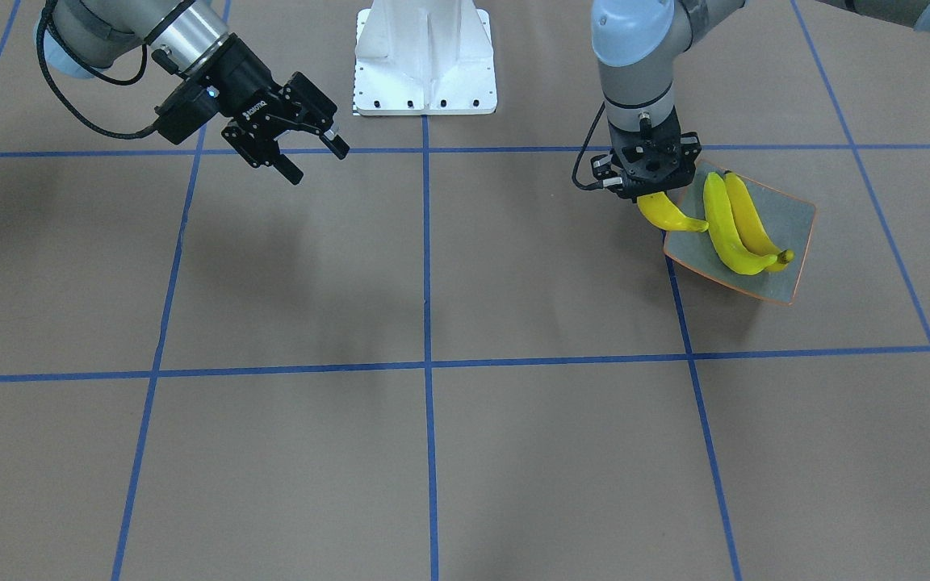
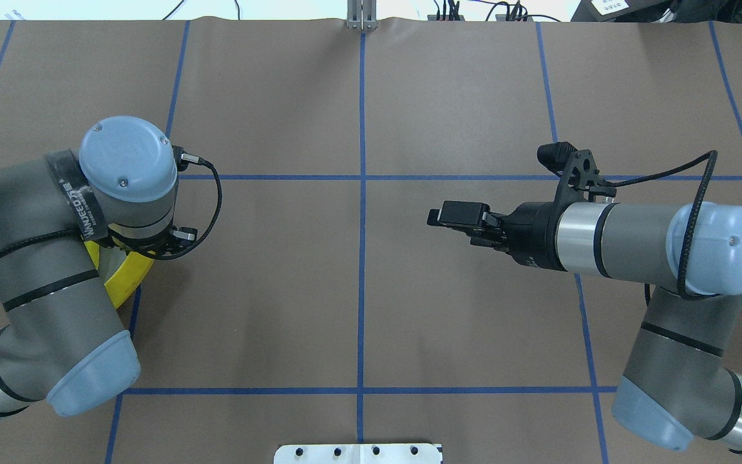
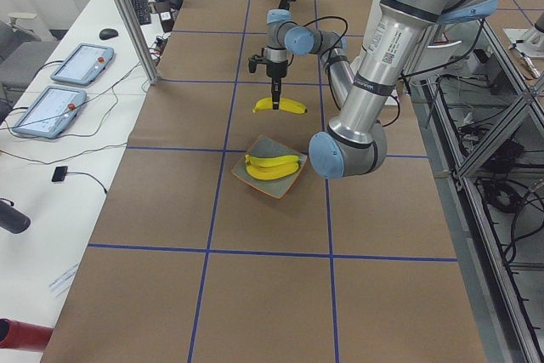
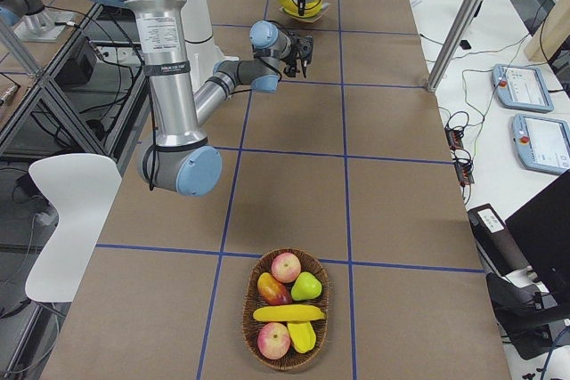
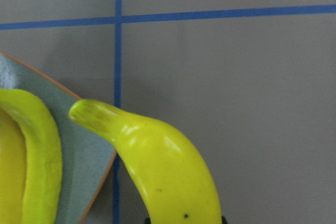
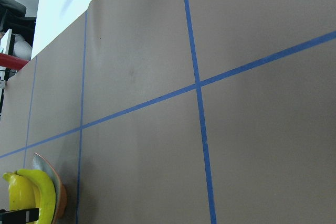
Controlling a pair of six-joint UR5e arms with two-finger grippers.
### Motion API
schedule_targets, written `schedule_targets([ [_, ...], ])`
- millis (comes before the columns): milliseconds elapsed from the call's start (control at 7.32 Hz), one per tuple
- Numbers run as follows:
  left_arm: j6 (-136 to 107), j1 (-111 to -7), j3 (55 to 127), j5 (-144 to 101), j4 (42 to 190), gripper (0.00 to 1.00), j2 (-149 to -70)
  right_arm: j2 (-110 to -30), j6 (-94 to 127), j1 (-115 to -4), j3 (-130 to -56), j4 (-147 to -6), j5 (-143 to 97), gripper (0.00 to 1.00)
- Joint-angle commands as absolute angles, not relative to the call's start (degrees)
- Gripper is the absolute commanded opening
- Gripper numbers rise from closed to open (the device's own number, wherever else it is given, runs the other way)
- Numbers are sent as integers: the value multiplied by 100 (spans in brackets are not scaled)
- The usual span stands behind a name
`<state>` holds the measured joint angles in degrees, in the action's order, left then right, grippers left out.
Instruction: Transfer all bananas from basket to plate
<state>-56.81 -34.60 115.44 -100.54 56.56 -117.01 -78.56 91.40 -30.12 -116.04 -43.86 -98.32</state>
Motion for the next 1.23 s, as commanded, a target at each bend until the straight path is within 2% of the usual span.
schedule_targets([
  [0,-5336,-3498,11207,-9879,5607,0,-11610,-7997,9141,-3015,-11602,-4386,-9668,100],
  [273,-5318,-3585,10794,-9678,5608,0,-11602,-8016,9141,-3006,-11601,-4386,-9650,100],
  [956,-5150,-3648,10495,-9694,5625,2,-11452,-8007,9141,-2997,-11601,-4395,-9598,100],
  [1093,-5159,-3647,10459,-9694,5625,35,-11452,-8024,9141,-2997,-11602,-4395,-9598,100],
])
